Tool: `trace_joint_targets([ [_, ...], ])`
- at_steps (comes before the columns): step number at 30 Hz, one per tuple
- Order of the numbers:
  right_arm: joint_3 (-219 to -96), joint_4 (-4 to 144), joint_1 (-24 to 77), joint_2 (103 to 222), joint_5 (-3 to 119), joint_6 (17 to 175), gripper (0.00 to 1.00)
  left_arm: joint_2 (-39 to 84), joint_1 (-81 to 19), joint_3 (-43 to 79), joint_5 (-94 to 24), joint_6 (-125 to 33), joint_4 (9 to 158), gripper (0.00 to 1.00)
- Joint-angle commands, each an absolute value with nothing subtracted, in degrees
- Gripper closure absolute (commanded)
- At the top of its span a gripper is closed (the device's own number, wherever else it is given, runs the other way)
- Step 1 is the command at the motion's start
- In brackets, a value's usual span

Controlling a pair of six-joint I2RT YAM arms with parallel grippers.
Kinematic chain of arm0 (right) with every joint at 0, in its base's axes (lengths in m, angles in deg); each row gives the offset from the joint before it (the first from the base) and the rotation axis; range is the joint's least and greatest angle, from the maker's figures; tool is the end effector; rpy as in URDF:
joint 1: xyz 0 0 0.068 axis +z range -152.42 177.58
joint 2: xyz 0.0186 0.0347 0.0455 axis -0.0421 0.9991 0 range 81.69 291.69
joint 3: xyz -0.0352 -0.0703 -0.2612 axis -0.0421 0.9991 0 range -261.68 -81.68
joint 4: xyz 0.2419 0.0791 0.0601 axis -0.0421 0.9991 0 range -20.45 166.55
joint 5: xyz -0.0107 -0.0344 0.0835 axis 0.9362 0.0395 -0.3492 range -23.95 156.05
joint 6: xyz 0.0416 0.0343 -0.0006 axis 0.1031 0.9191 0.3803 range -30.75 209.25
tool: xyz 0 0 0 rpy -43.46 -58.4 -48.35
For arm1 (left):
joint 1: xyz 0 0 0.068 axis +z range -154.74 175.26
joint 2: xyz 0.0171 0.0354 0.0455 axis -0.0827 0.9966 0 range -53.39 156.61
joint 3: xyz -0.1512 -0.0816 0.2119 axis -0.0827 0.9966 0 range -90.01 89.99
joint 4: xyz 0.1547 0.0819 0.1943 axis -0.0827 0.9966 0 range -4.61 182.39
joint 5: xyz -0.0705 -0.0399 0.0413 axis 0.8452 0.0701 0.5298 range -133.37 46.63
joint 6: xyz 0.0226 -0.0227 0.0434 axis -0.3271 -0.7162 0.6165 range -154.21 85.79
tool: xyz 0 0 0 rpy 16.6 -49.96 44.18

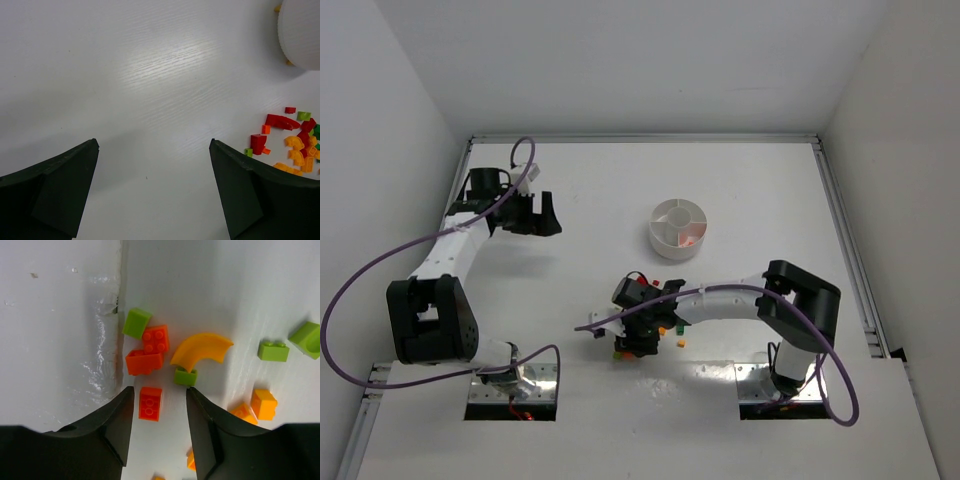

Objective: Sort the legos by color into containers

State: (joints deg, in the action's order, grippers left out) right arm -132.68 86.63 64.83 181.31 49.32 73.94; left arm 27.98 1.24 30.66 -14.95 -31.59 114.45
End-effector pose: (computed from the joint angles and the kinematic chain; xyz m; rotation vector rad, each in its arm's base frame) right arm 0.1126 0.2951 0.1311 -1.9263 2.0593 0.6384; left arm 0.2963 0.0139 0.2562 0.1428 2.3852 -0.5380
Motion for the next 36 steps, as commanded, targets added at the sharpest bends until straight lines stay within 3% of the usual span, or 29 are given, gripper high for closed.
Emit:
trace_joint_targets([
  [1,-133.2,85.0,65.4,182.3,52.1,75.8,0.54,26.8,2.6,30.8,-14.5,-30.5,113.6,0.01],
  [5,-132.0,84.5,65.4,182.9,54.0,75.8,0.64,26.8,2.6,30.3,-14.5,-30.5,113.6,0.01],
  [17,-127.5,86.7,65.4,178.7,56.5,73.6,0.61,28.5,2.6,29.8,-13.5,-30.5,113.6,0.01],
  [25,-127.5,85.6,65.4,178.5,56.5,73.6,0.90,29.1,2.6,29.3,-14.0,-31.0,113.6,0.01],
  [28,-131.3,87.8,63.9,175.1,54.2,71.7,0.97,29.6,2.6,28.7,-14.0,-31.0,113.6,0.01],
  [36,-143.8,94.5,59.3,172.6,52.3,71.7,1.00,30.7,2.6,26.7,-15.2,-31.7,114.2,0.01],
])
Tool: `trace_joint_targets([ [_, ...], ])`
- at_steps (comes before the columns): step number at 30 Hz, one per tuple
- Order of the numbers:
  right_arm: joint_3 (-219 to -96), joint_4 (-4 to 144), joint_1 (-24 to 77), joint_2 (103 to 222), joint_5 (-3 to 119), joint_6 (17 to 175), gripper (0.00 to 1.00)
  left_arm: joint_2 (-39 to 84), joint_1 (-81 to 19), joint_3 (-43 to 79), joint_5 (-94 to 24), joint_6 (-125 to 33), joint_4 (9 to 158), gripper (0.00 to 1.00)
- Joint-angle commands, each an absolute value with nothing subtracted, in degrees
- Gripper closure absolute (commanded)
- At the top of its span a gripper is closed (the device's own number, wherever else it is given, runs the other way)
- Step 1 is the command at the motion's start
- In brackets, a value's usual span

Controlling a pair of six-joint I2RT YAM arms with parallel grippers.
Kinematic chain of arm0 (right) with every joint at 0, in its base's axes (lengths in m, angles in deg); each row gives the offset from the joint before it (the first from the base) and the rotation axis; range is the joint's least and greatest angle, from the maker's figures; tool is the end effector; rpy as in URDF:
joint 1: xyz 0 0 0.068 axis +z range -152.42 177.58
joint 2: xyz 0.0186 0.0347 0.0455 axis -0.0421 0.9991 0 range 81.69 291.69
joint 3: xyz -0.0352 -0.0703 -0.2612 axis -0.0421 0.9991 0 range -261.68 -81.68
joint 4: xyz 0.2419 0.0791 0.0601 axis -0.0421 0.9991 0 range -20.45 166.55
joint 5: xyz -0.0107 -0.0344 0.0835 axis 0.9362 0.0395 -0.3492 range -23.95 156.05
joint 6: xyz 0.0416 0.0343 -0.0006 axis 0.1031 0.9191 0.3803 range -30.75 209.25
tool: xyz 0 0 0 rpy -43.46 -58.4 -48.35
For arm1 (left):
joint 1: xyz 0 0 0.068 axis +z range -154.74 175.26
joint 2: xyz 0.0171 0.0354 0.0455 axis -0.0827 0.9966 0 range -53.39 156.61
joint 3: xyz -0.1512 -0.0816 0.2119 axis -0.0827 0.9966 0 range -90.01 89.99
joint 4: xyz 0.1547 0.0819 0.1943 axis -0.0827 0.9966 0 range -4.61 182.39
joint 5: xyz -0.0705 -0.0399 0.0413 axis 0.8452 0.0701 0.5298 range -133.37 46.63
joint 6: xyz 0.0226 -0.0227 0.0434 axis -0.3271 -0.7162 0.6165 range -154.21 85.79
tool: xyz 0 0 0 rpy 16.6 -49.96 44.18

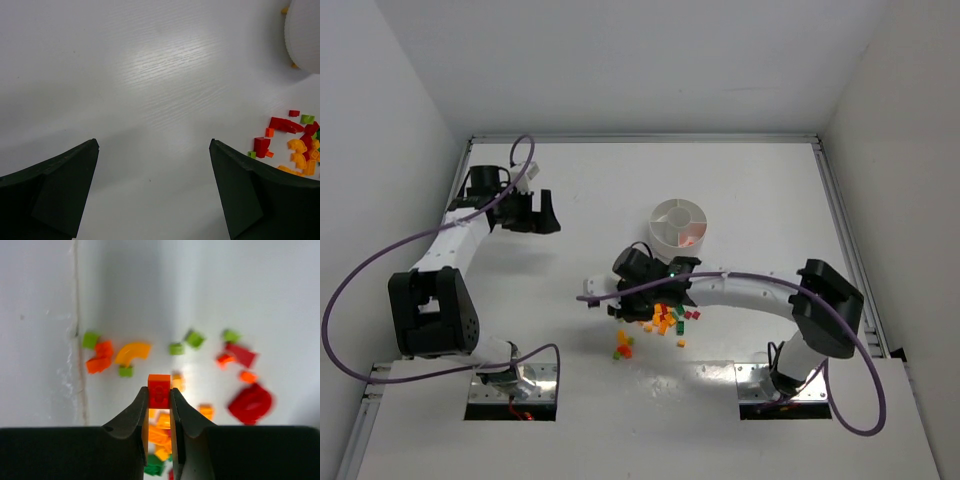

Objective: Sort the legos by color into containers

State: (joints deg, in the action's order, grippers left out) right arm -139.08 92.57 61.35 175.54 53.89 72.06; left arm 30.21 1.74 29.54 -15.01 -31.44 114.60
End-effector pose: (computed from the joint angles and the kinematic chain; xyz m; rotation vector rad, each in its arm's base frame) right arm 0.1373 0.2956 0.1859 -1.7999 1.9892 0.5518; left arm 0.3038 0.0174 0.2513 0.1287 2.4051 -0.5384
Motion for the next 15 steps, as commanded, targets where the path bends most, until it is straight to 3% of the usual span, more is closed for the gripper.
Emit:
trace_joint_targets([
  [1,-144.3,94.5,57.1,172.6,52.3,71.7,1.00,30.7,2.6,25.9,-15.2,-31.7,114.2,0.01],
  [15,-151.2,99.0,27.7,174.3,51.5,69.4,1.00,34.9,2.0,22.5,-14.6,-32.8,114.8,0.01],
])
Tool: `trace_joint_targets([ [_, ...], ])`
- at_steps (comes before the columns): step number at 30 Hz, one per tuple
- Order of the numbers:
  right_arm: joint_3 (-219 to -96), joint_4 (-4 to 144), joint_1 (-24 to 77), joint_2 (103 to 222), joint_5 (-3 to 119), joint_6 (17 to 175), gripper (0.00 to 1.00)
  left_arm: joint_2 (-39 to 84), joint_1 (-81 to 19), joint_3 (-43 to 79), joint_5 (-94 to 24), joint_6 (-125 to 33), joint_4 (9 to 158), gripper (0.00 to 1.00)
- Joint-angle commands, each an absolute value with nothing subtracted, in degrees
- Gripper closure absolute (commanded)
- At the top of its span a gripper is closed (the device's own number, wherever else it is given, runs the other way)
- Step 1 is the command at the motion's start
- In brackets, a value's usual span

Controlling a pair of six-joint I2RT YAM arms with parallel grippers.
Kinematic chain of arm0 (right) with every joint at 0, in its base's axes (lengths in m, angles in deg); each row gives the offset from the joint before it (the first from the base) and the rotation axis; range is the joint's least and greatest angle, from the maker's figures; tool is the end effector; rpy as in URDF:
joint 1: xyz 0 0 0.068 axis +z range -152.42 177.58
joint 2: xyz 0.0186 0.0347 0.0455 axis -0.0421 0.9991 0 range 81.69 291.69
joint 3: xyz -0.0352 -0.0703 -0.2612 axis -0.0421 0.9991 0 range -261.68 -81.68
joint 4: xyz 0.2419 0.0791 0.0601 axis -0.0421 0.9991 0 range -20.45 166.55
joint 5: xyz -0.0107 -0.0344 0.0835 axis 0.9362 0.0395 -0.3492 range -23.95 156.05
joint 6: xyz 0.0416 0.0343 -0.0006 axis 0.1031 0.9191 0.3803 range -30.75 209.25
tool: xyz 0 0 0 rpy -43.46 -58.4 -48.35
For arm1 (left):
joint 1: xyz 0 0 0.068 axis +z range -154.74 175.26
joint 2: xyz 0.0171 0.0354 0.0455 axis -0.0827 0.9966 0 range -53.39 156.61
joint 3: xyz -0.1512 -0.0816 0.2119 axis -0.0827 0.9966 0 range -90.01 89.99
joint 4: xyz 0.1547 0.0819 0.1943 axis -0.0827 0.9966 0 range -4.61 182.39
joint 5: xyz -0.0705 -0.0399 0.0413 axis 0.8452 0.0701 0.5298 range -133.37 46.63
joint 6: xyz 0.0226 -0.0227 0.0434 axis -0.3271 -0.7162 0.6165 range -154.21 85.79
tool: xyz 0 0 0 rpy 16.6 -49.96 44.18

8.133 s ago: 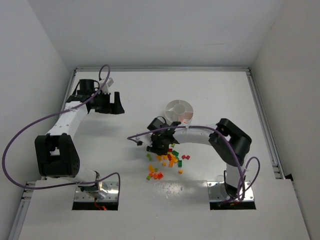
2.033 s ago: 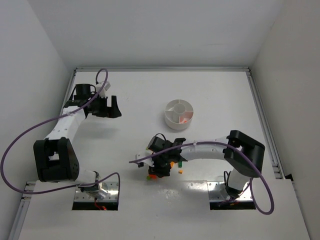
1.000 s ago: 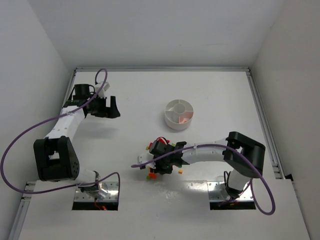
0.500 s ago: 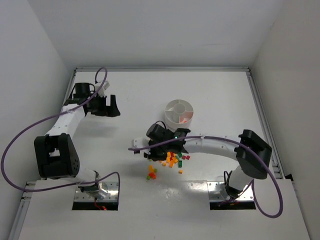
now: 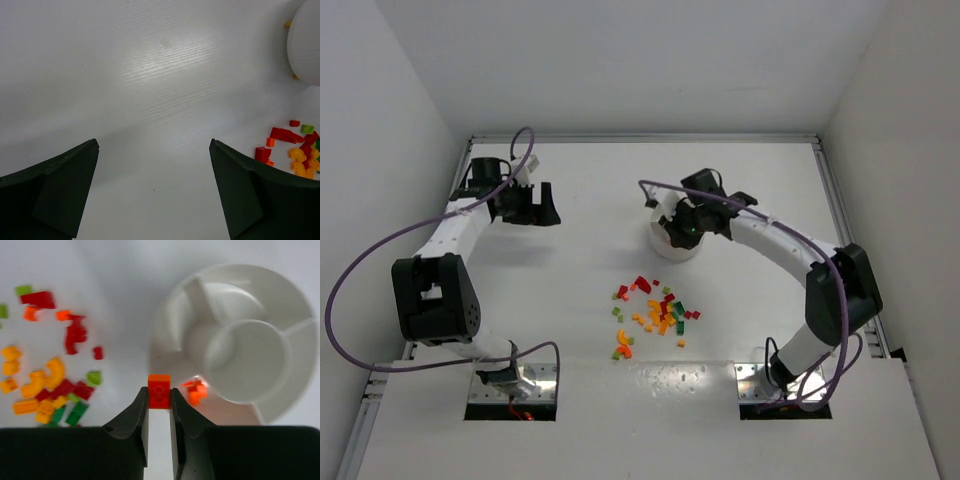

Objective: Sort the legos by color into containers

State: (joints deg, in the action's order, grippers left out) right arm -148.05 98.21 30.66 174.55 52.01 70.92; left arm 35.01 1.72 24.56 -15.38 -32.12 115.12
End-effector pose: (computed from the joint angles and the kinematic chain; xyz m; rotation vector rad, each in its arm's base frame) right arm 0.2813 0.1935 0.2326 -1.1896 2.2456 0.4125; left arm 0.3254 0.0199 0.2531 0.1105 2.4146 -0.5380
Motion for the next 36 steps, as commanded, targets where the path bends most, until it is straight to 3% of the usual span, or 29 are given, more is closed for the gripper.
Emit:
trace_joint_targets([
  [1,-151.7,99.0,26.8,174.9,51.5,68.9,1.00,34.9,2.0,22.0,-14.6,-32.8,114.8,0.01],
  [11,-150.7,101.3,22.8,174.2,48.3,66.3,1.00,34.9,2.0,22.0,-15.2,-32.8,114.8,0.01],
  [19,-150.7,98.3,22.3,176.1,54.4,66.3,0.96,35.5,2.0,21.3,-15.2,-33.4,114.8,0.01],
  [24,-151.2,97.8,22.3,176.7,56.2,66.8,0.67,35.5,2.0,21.3,-15.2,-33.4,114.8,0.01],
  [28,-151.2,97.8,22.3,176.7,56.7,66.3,0.60,35.5,2.0,21.9,-15.2,-33.4,114.8,0.01],
  [33,-152.3,99.3,22.3,174.8,54.5,63.3,0.62,35.5,2.0,21.9,-15.2,-33.4,114.8,0.01],
  [36,-153.0,103.6,23.5,171.6,46.6,61.7,0.72,34.9,2.0,22.4,-14.6,-33.4,114.8,0.01],
])
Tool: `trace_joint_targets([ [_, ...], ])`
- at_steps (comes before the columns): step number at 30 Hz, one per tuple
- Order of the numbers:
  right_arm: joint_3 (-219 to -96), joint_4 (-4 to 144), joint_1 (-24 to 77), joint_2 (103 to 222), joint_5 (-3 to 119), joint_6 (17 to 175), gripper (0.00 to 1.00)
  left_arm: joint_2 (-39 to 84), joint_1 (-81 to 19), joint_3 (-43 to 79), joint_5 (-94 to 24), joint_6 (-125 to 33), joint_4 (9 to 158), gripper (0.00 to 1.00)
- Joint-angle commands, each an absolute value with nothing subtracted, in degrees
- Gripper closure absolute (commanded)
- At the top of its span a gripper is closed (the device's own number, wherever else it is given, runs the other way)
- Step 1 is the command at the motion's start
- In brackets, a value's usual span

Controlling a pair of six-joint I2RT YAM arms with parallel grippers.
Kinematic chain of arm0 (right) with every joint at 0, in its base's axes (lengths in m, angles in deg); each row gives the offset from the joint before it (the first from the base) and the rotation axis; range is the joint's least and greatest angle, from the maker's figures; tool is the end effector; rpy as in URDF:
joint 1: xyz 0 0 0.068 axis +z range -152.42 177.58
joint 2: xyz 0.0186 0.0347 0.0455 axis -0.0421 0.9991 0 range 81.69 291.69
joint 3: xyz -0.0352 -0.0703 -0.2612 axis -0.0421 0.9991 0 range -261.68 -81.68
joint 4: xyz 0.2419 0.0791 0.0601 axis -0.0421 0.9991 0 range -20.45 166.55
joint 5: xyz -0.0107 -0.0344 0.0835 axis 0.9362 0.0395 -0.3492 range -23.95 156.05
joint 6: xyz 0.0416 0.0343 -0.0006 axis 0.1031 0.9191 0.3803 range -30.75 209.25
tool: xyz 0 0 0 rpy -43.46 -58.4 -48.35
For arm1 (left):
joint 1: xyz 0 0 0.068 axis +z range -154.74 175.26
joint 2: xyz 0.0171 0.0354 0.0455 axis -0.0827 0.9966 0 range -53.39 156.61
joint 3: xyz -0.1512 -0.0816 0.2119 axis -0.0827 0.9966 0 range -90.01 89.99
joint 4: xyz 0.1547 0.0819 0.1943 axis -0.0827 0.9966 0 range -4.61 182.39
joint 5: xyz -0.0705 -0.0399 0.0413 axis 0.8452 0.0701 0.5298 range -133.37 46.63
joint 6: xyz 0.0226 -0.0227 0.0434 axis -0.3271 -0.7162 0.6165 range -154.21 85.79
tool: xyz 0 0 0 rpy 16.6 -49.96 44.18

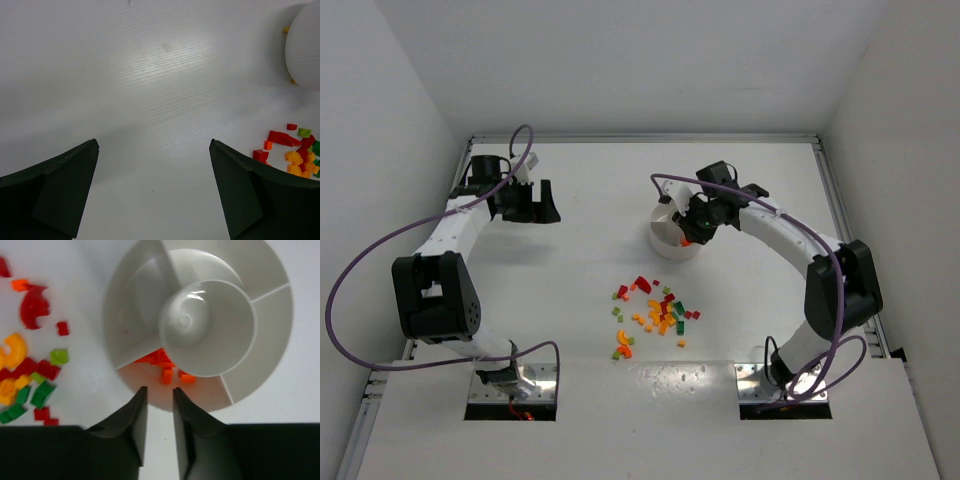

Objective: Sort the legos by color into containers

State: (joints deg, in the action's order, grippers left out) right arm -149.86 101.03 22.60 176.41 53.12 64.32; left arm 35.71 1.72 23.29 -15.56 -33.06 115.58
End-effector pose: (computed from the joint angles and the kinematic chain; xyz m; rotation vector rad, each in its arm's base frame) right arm 0.3096 0.1533 0.2286 -1.1603 2.2940 0.2918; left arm 0.3291 0.0205 0.2558 0.0900 2.4165 -0.5411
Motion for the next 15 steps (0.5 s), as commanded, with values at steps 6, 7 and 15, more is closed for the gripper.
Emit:
trace_joint_targets([
  [6,-152.1,112.3,33.6,174.2,34.9,56.0,0.79,34.9,2.0,23.6,-12.5,-32.3,114.8,0.01],
  [7,-151.3,112.3,35.3,174.8,34.1,55.4,0.79,34.4,2.0,23.6,-12.0,-32.3,114.3,0.01],
  [15,-138.8,101.8,55.0,174.8,35.2,53.0,0.60,31.3,2.0,26.6,-12.6,-33.4,112.5,0.01],
])
